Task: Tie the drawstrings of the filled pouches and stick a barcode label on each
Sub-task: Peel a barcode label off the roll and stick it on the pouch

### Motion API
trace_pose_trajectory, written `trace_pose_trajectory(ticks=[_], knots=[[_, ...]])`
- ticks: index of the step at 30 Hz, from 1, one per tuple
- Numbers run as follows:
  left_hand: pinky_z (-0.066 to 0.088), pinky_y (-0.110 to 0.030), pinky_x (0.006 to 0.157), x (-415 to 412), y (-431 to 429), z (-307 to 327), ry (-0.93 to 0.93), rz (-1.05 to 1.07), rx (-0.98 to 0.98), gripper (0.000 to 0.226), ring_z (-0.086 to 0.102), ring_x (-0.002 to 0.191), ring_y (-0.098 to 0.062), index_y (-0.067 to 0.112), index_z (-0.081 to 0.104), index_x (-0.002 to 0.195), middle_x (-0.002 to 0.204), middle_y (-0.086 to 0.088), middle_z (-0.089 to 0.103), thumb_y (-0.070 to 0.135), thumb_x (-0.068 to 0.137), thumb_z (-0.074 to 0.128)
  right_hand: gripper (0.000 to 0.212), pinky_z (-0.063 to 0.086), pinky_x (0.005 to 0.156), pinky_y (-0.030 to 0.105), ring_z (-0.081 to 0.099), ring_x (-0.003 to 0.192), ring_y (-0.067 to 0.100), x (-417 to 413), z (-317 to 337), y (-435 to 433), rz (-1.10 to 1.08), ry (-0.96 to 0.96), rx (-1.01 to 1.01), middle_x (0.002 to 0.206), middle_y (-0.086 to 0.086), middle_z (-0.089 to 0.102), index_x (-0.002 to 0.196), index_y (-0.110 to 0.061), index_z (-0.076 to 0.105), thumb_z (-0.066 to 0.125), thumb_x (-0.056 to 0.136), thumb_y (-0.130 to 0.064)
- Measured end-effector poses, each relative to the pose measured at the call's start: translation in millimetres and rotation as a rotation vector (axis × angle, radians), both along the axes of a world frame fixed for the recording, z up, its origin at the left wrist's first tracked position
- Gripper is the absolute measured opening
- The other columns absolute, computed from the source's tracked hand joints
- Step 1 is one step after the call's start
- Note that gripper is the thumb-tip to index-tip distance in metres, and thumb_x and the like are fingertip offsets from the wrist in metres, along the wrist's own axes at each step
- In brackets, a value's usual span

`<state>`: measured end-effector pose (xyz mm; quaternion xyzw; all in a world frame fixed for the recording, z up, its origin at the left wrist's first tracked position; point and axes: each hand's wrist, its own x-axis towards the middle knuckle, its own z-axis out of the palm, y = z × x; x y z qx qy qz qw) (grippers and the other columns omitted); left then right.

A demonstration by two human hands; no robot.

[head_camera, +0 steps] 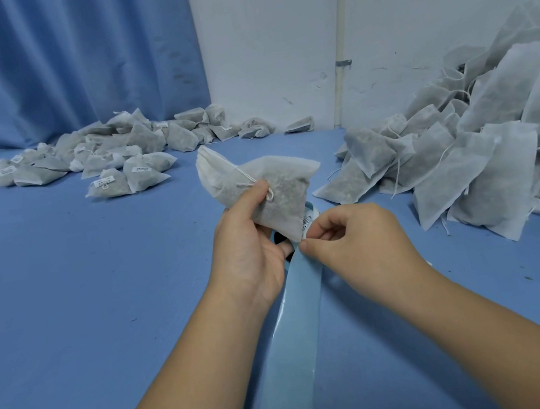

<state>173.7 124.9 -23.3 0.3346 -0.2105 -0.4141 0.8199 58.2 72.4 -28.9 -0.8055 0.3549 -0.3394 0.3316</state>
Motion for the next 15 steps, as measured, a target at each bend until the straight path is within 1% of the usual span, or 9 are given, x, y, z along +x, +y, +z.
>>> trace_pose_trajectory(ticks=[2, 4, 6, 7, 9, 11, 13, 15], knots=[[0.05, -0.056, 0.096, -0.4, 0.7, 0.7, 0.0, -0.001, 0.004, 0.012, 0.073, 0.083, -0.019, 0.016, 0.066, 0.101, 0.089, 0.0, 0.075, 0.017, 0.096, 0.056, 0.021, 0.039, 0.051, 0.007, 0.055, 0.052, -0.006, -0.4, 0.0, -0.3, 0.006, -0.004, -0.007, 0.054, -0.019, 0.062, 0.062, -0.026, 0.065, 0.076, 0.078, -0.018], [0.051, -0.053, 0.094, -0.3, 0.8, 0.7, 0.008, -0.002, 0.009, 0.013, 0.073, 0.087, -0.022, 0.016, 0.066, 0.102, 0.091, -0.001, 0.075, 0.017, 0.095, 0.055, 0.021, 0.04, 0.051, 0.008, 0.055, 0.052, -0.005, -1.0, 0.4, -0.6, 0.009, -0.004, -0.014, 0.053, -0.017, 0.062, 0.063, -0.026, 0.066, 0.074, 0.079, -0.015], [0.054, -0.048, 0.087, -0.2, 0.7, 0.5, 0.013, -0.003, 0.019, 0.013, 0.072, 0.099, -0.028, 0.015, 0.066, 0.103, 0.095, -0.003, 0.074, 0.017, 0.095, 0.055, 0.02, 0.039, 0.051, 0.007, 0.054, 0.052, -0.005, -1.3, 1.1, -0.5, 0.005, 0.005, -0.032, 0.054, -0.014, 0.061, 0.064, -0.025, 0.067, 0.071, 0.079, -0.012], [0.056, -0.046, 0.083, -0.4, 0.8, 0.7, 0.012, -0.004, 0.022, 0.013, 0.071, 0.1, -0.029, 0.015, 0.065, 0.104, 0.095, -0.003, 0.074, 0.017, 0.095, 0.055, 0.019, 0.04, 0.051, 0.007, 0.054, 0.053, -0.005, -1.1, 1.3, 0.2, 0.001, 0.013, -0.044, 0.055, -0.014, 0.061, 0.065, -0.025, 0.067, 0.069, 0.079, -0.011], [0.057, -0.045, 0.081, -1.2, 1.8, 2.1, 0.008, -0.01, 0.022, 0.013, 0.073, 0.088, -0.023, 0.015, 0.065, 0.104, 0.091, -0.001, 0.074, 0.017, 0.095, 0.055, 0.016, 0.041, 0.052, 0.009, 0.055, 0.056, -0.003, 0.0, 0.7, 2.8, -0.009, 0.03, -0.072, 0.059, -0.012, 0.061, 0.067, -0.023, 0.066, 0.068, 0.077, -0.011], [0.055, -0.048, 0.085, -2.8, 2.6, 3.4, 0.002, -0.006, 0.019, 0.013, 0.073, 0.078, -0.016, 0.015, 0.065, 0.104, 0.088, 0.0, 0.074, 0.017, 0.095, 0.055, 0.011, 0.044, 0.056, 0.014, 0.055, 0.058, 0.003, 1.8, -0.3, 5.3, -0.019, 0.051, -0.109, 0.063, -0.009, 0.062, 0.068, -0.02, 0.066, 0.066, 0.076, -0.012], [0.053, -0.052, 0.09, -3.4, 4.3, 4.2, -0.004, -0.009, 0.022, 0.014, 0.074, 0.08, -0.017, 0.015, 0.065, 0.104, 0.09, -0.001, 0.075, 0.017, 0.095, 0.055, 0.01, 0.044, 0.058, 0.017, 0.055, 0.059, 0.006, 2.8, -1.1, 6.1, -0.02, 0.06, -0.138, 0.066, -0.007, 0.061, 0.067, -0.019, 0.065, 0.066, 0.075, -0.013], [0.054, -0.053, 0.09, -3.1, 6.1, 5.4, -0.021, -0.016, 0.033, 0.013, 0.073, 0.082, -0.019, 0.015, 0.066, 0.102, 0.09, -0.002, 0.074, 0.017, 0.095, 0.055, 0.011, 0.043, 0.057, 0.015, 0.053, 0.058, 0.004, 2.3, -2.0, 4.8, -0.011, 0.041, -0.135, 0.064, -0.008, 0.06, 0.065, -0.019, 0.065, 0.066, 0.074, -0.012]])
